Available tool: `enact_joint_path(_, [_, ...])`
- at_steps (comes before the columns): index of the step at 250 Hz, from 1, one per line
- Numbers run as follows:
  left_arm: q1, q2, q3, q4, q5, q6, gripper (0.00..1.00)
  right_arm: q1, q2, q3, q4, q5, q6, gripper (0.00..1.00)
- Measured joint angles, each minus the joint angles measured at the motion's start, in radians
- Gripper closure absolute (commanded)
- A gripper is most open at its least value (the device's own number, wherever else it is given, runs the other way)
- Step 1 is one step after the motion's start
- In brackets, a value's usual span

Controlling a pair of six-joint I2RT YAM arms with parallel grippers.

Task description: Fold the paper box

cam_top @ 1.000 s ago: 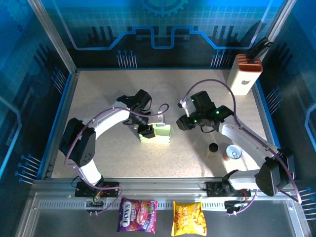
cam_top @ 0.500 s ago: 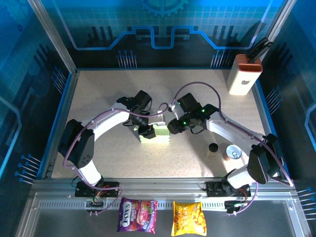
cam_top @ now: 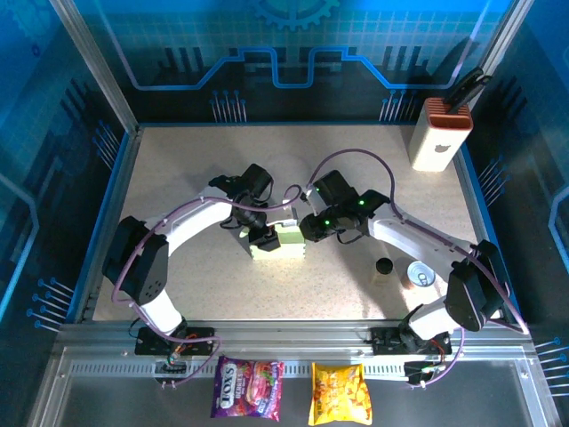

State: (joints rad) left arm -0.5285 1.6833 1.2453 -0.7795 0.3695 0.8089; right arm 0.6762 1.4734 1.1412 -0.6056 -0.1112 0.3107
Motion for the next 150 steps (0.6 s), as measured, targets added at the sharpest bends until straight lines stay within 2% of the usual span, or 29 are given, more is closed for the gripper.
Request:
enact_joint_path(76, [-0.004, -0.003, -0.003, 0.0, -0.008, -0.009, 0.52, 0.013, 0.014, 0.0, 0.007, 0.038, 0.059, 0.87])
enact_joint_path(150, [-0.011, -0.013, -0.014, 0.032, -0.04, -0.072, 0.51, 0.037, 0.018, 0.005, 0.015, 0.112, 0.116, 0.96])
